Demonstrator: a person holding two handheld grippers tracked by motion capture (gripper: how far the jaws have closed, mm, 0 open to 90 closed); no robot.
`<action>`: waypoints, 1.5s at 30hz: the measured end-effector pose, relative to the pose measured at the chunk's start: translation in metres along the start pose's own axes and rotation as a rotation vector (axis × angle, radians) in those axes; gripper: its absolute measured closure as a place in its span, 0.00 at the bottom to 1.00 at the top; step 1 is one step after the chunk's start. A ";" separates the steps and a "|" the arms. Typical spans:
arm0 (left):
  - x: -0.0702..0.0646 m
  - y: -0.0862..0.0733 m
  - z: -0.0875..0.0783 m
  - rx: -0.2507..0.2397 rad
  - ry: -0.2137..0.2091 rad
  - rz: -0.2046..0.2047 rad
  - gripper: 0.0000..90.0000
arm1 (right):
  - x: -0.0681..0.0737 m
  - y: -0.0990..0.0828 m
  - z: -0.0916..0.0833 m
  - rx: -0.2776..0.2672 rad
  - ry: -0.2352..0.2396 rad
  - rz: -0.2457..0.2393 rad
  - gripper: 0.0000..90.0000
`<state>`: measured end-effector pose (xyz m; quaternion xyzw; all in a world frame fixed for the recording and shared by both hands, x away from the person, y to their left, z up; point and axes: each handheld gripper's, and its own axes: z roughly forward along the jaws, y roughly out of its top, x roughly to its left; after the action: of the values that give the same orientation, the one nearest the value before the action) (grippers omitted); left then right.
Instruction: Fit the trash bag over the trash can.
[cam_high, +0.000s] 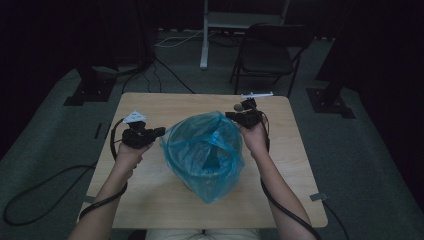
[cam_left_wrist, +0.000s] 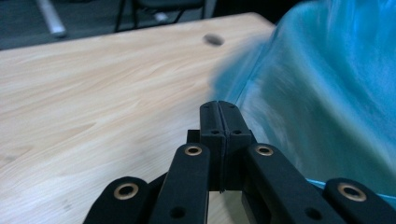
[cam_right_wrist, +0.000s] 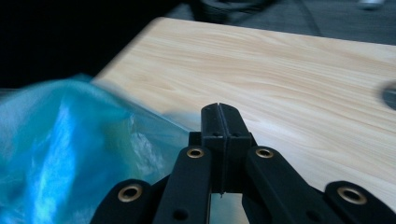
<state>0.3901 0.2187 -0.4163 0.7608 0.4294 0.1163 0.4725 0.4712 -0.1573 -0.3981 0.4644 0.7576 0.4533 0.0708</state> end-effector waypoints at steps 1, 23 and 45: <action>0.001 -0.003 0.002 0.005 -0.014 -0.007 1.00 | -0.006 -0.004 0.003 0.007 0.020 0.031 1.00; 0.007 -0.042 0.002 0.038 -0.038 -0.043 1.00 | -0.028 -0.035 -0.016 -0.003 -0.034 0.081 0.64; 0.000 -0.044 -0.045 0.005 -0.161 0.032 0.37 | 0.075 -0.049 -0.122 -0.153 0.365 -0.082 0.41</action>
<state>0.3397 0.2546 -0.4282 0.7758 0.3780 0.0613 0.5015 0.3341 -0.1831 -0.3409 0.3367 0.7393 0.5830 -0.0143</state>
